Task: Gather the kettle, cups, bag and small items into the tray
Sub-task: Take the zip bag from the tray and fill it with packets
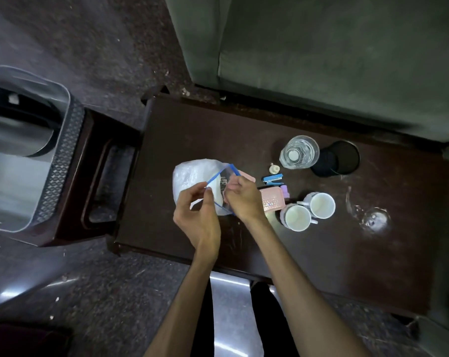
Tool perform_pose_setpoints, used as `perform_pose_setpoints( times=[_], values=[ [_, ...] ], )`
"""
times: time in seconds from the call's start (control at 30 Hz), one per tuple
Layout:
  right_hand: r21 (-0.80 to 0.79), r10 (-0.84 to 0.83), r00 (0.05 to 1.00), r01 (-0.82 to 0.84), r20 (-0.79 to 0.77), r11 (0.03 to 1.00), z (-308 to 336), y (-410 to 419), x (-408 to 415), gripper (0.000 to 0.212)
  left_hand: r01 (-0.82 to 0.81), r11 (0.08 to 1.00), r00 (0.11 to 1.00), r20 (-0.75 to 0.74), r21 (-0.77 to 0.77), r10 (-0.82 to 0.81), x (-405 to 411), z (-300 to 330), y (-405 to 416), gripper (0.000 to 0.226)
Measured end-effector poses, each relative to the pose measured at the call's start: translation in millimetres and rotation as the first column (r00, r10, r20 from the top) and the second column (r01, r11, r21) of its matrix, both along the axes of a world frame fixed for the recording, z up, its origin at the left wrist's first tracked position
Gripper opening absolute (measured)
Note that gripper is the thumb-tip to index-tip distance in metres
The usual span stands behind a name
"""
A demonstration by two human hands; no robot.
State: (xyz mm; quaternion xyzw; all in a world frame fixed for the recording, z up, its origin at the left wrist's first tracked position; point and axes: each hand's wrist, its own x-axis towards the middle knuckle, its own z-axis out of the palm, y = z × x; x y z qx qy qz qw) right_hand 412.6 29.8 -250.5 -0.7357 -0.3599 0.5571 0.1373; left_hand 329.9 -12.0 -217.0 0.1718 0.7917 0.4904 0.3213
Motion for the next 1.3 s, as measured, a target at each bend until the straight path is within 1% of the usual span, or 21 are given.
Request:
perform_pose_setpoints(
  times=[0.07, 0.17, 0.3, 0.37, 0.43, 0.47, 0.6, 0.7, 0.73, 0.77, 0.83, 0.9, 0.97, 1.07, 1.1, 1.17, 1.23, 1.3],
  values=[
    [0.053, 0.009, 0.994, -0.015, 0.111, 0.998, 2.8, 0.1, -6.5, 0.031, -0.012, 1.0, 1.0, 0.024, 0.005, 0.012, -1.3, -1.0, -1.1, 0.013],
    [0.112, 0.044, 0.98, -0.067, 0.192, 0.992, 3.5, 1.2, -17.0, 0.03, 0.046, 0.999, 0.997, 0.06, 0.001, -0.046, -0.7, -1.6, -2.6, 0.011],
    [0.128, 0.082, 0.966, -0.116, 0.244, 0.985, -1.5, 5.9, -25.0, 0.023, 0.088, 0.996, 0.993, 0.082, 0.021, -0.09, -5.8, -3.4, -3.9, 0.01],
    [0.134, 0.069, 0.962, -0.108, 0.264, 0.985, -4.3, 8.7, -26.4, 0.016, 0.122, 0.992, 0.989, 0.081, 0.036, -0.125, -9.5, -4.4, -4.6, 0.011],
    [0.163, 0.08, 0.946, -0.137, 0.315, 0.977, -6.6, 10.3, -28.9, 0.006, 0.147, 0.988, 0.986, 0.078, 0.039, -0.15, -12.4, -5.6, -4.8, 0.013],
    [0.165, 0.096, 0.937, -0.159, 0.337, 0.973, -7.6, 10.4, -30.4, 0.005, 0.153, 0.988, 0.985, 0.081, 0.038, -0.155, -13.6, -6.1, -4.9, 0.015],
    [0.117, 0.158, 0.912, -0.217, 0.379, 0.969, -13.7, 11.3, -33.9, 0.007, 0.167, 0.985, 0.981, 0.092, 0.039, -0.17, -19.1, -10.4, -5.7, 0.015],
    [0.046, 0.229, 0.852, -0.283, 0.47, 0.958, -16.8, 11.8, -34.9, 0.024, 0.176, 0.983, 0.98, 0.088, 0.048, -0.179, -20.7, -12.7, -7.1, 0.012],
    [0.035, 0.238, 0.838, -0.292, 0.491, 0.956, -17.8, 11.3, -35.5, 0.026, 0.174, 0.984, 0.98, 0.093, 0.042, -0.177, -21.1, -13.5, -7.8, 0.012],
    [0.027, 0.244, 0.834, -0.295, 0.494, 0.955, -18.9, 11.0, -36.2, 0.025, 0.173, 0.984, 0.979, 0.101, 0.036, -0.176, -21.7, -14.3, -8.5, 0.012],
    [0.017, 0.244, 0.858, -0.282, 0.453, 0.959, -20.2, 9.5, -36.7, 0.017, 0.182, 0.983, 0.976, 0.116, 0.031, -0.185, -22.1, -15.9, -9.9, 0.014],
    [0.016, 0.213, 0.884, -0.241, 0.417, 0.97, -20.3, 8.3, -38.2, 0.012, 0.192, 0.981, 0.973, 0.123, 0.033, -0.194, -24.2, -17.8, -11.0, 0.015],
    [0.038, 0.182, 0.893, -0.217, 0.413, 0.976, -20.2, 7.1, -37.6, 0.011, 0.195, 0.98, 0.971, 0.134, 0.037, -0.198, -26.7, -20.4, -12.2, 0.013],
    [0.041, 0.22, 0.878, -0.261, 0.425, 0.964, -21.7, 4.4, -32.3, 0.009, 0.195, 0.98, 0.975, 0.105, 0.03, -0.197, -36.2, -29.4, -13.8, 0.012],
    [0.037, 0.236, 0.865, -0.281, 0.442, 0.959, -21.9, 3.7, -30.3, 0.013, 0.2, 0.98, 0.977, 0.08, 0.004, -0.2, -41.5, -35.2, -14.1, 0.014],
    [0.054, 0.237, 0.863, -0.29, 0.446, 0.955, -22.1, 3.3, -26.4, 0.024, 0.239, 0.966, 0.971, 0.036, -0.098, -0.237, -54.6, -49.4, -13.8, 0.023],
    [0.074, 0.227, 0.873, -0.285, 0.43, 0.956, -21.2, 4.3, -23.9, 0.031, 0.329, 0.921, 0.943, 0.012, -0.208, -0.334, -68.6, -62.4, -14.1, 0.035],
    [0.068, 0.162, 0.905, -0.204, 0.393, 0.977, -23.3, 5.9, -20.4, 0.036, 0.41, 0.877, 0.904, -0.013, -0.249, -0.427, -78.7, -68.2, -13.8, 0.046]
  ],
)
